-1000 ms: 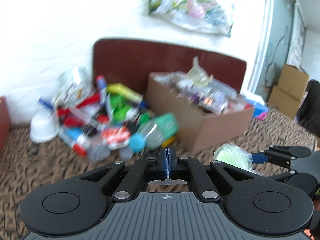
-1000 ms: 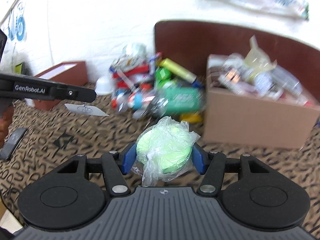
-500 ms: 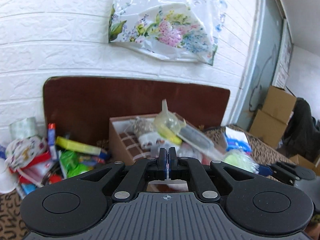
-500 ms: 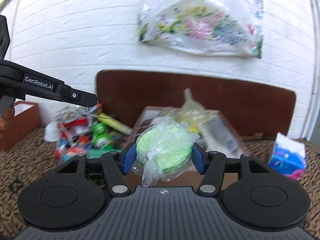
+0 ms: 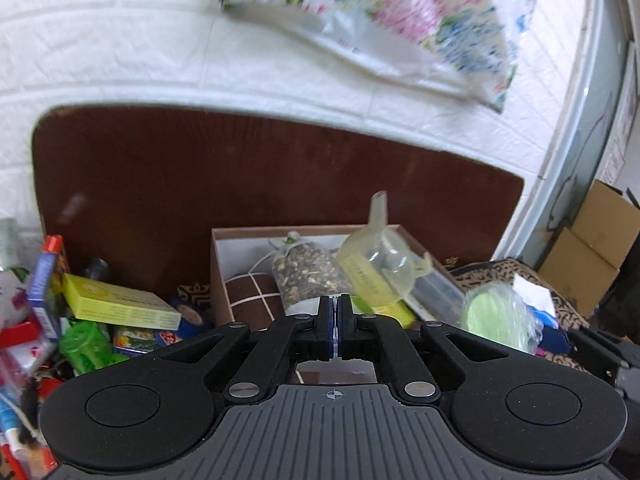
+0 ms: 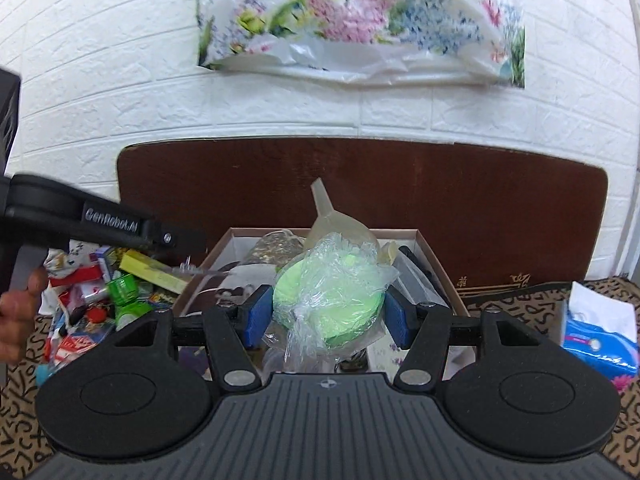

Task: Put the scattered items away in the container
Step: 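Open the left gripper over the box while the right gripper releases the green bag into it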

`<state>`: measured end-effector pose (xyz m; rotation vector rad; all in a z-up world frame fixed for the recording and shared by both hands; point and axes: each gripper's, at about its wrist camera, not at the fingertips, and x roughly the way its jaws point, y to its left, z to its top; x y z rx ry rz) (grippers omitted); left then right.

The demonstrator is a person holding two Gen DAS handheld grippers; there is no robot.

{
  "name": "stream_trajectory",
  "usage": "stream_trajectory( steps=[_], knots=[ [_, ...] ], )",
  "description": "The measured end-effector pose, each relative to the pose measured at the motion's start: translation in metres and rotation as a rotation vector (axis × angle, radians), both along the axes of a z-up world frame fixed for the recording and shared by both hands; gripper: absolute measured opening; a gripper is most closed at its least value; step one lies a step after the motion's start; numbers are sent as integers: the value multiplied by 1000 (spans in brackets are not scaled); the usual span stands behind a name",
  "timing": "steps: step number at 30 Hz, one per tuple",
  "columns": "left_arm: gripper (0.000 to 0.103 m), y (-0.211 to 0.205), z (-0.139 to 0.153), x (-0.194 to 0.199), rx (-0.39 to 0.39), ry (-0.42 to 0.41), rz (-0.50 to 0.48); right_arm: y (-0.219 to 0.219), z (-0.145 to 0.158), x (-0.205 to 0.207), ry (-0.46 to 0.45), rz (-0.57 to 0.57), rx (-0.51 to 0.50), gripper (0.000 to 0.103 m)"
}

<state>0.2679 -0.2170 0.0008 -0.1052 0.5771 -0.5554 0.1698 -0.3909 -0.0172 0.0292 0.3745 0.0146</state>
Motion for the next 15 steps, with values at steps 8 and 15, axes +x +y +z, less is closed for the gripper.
stream_trajectory(
  steps=[8,15],
  knots=[
    [0,-12,-25,25,23,41,-9,-15,-11,42,42,-7,25,63],
    [68,-6,-29,20,35,27,12,-9,-20,42,56,-20,-13,89]
  ],
)
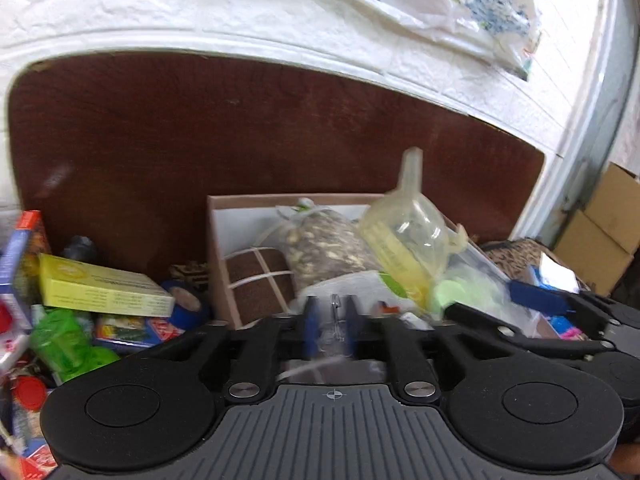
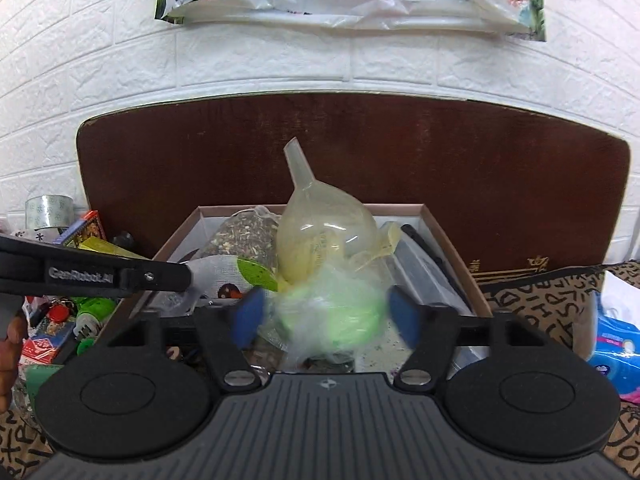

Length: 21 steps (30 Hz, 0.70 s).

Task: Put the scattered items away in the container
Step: 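Open the left gripper over the box while the right gripper releases the green bag into it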

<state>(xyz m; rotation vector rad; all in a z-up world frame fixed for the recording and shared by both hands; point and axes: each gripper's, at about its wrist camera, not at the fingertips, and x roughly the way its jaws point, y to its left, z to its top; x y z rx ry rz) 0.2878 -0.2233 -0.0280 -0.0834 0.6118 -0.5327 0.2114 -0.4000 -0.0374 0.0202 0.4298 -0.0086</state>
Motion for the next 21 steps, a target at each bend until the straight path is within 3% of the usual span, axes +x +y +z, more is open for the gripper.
stream_trajectory(
  steps=[2,6,13,21],
  knots=[
    [89,7,6,-7,-10,-48,28,-1,4,-8,-11,-3,-6,92],
    [103,14,16,-26,16,-119,66,4,10,-24,-19,-11,-24,101],
    [103,10,17,-61,128,-95,62,20,13,-53,0,15,-3,102],
    [103,26,20,-96,78,-49,70,35,20,-85,9,25,1,103]
  ],
)
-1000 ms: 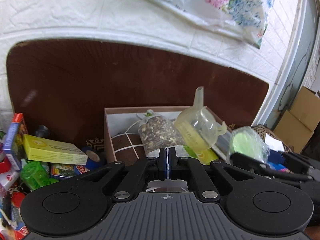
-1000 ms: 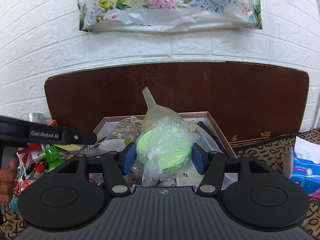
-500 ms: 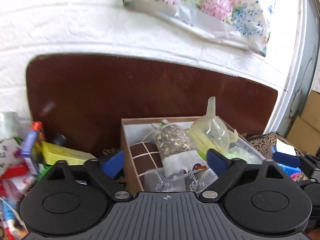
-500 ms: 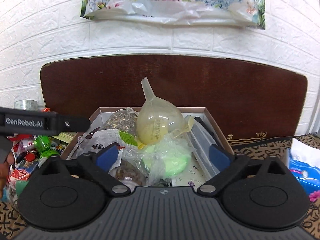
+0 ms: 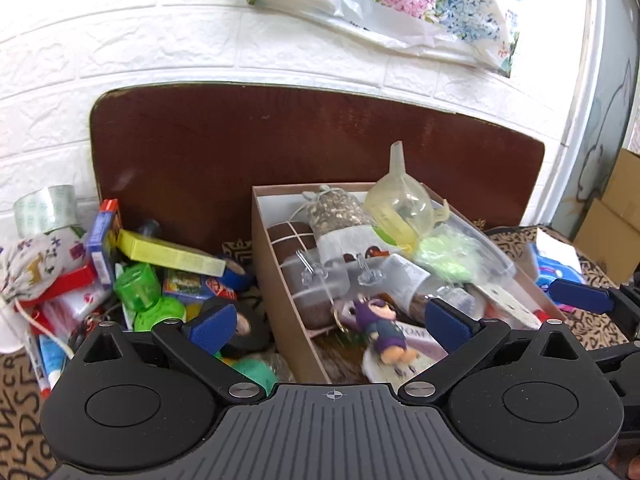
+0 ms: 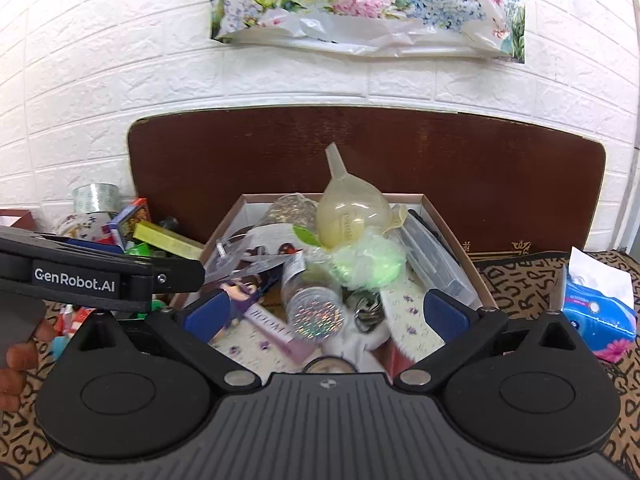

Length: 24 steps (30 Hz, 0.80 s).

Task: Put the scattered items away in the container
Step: 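Open the left gripper over the box while the right gripper releases the green bag into it, then move the left gripper toward the green SODA WATER bottle in the pile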

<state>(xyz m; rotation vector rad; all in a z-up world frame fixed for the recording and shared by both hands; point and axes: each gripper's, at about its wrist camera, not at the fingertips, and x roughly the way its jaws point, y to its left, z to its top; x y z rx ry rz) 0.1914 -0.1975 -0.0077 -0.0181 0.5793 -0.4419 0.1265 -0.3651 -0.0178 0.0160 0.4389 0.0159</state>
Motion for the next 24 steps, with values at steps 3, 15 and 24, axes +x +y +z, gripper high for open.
stream_trajectory(
  steps=[3,15,24],
  knots=[
    [103,6,6,-13,-6,-11,-3,9,6,-12,-11,5,-14,103],
    [103,79,1,-75,-90,-1,52,73,9,-54,-24,118,-28,103],
    [103,160,-40,-115,-128,48,159,138,-28,-66,43,265,6,103]
  ],
)
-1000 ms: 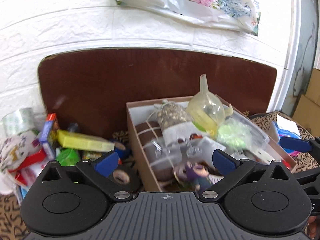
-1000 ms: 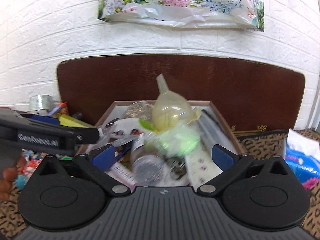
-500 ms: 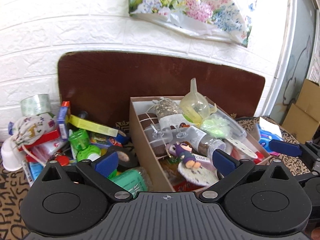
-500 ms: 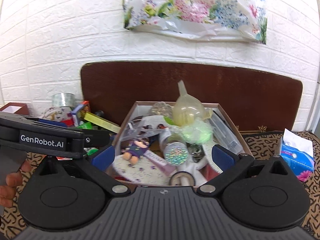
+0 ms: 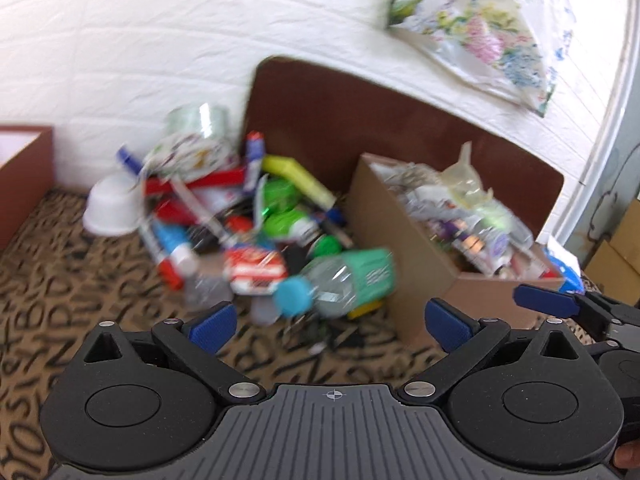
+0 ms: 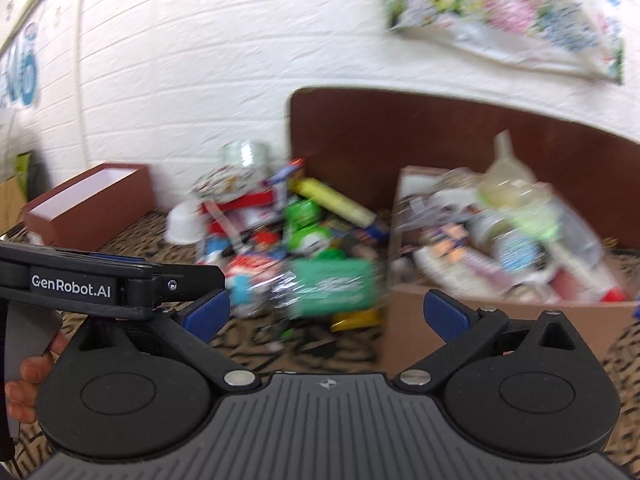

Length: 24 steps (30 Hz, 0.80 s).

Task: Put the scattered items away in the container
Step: 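Move the left gripper toward the green SODA WATER bottle in the pile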

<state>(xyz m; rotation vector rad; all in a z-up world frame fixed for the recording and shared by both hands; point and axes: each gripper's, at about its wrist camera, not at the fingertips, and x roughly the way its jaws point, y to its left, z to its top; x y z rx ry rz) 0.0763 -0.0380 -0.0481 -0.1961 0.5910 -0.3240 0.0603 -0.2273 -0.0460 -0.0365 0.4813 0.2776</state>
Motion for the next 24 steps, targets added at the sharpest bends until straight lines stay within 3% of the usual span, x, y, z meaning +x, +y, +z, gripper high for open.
stream_trajectory(
  steps=[8,18,24],
  knots=[
    [103,33,-23,13,15,19,16,36,-27,19,62,28,-29,103],
    [92,11,-21,70,39,-10,-138,43,-52,52,115,-8,-22,103],
    [88,-6,-26,104,45,17,-216,45,-63,73,141,-12,-8,103]
  ],
)
